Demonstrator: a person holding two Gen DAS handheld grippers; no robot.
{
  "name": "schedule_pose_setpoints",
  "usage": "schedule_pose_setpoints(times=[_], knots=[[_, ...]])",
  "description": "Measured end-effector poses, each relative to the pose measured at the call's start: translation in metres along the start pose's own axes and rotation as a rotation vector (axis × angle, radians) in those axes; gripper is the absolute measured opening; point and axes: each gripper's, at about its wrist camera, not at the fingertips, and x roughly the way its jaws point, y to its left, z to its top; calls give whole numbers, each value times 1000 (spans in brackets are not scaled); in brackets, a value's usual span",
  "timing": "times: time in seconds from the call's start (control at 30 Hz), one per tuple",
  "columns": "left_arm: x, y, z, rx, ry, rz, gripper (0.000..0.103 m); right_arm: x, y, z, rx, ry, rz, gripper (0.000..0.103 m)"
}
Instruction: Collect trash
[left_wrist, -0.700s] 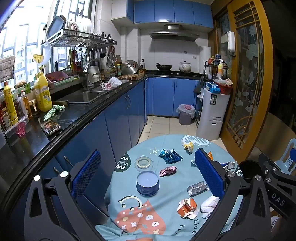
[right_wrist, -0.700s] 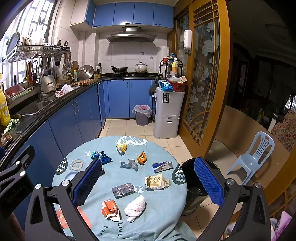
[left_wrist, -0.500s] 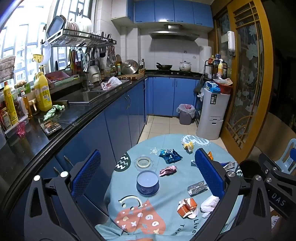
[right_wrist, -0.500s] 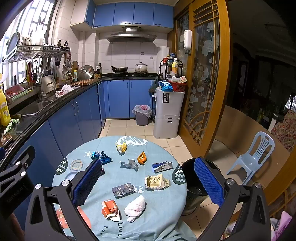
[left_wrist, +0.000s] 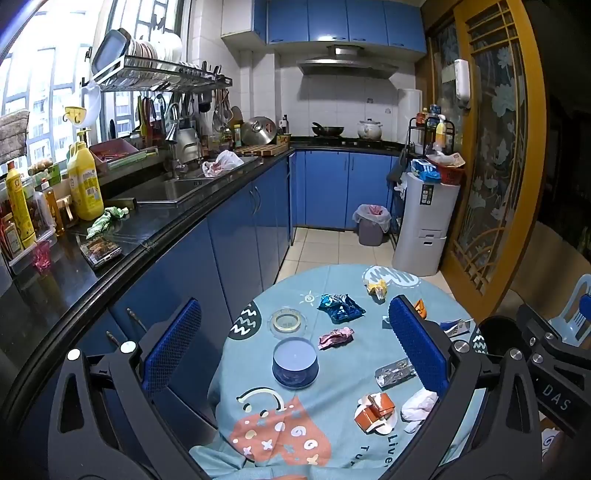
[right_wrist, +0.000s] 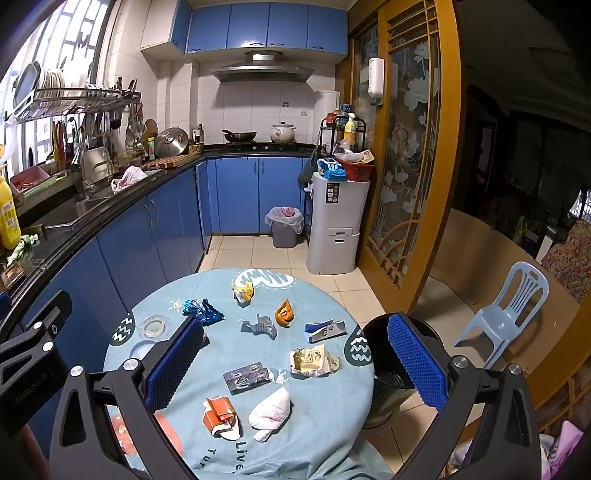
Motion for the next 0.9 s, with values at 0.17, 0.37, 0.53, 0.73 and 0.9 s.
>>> schedule_pose_setpoints(times=[0.17,0.37,0.53,0.73,0.9], knots=[[0,0,0,1,2,0,100,-1,0,1,-1,1,0,98],[0,1,-1,-1,7,-1,100,3,1,-1,-2,4,-1,97],[2,0,-7,-1,8,0,100,4,1,-1,-2,4,0,97],[2,0,-7,1,11,-1,100,4,1,0,-3,6,0,97],[5,0,-3,1,14,-1,100,5,2,0,-4,6,-1,98]])
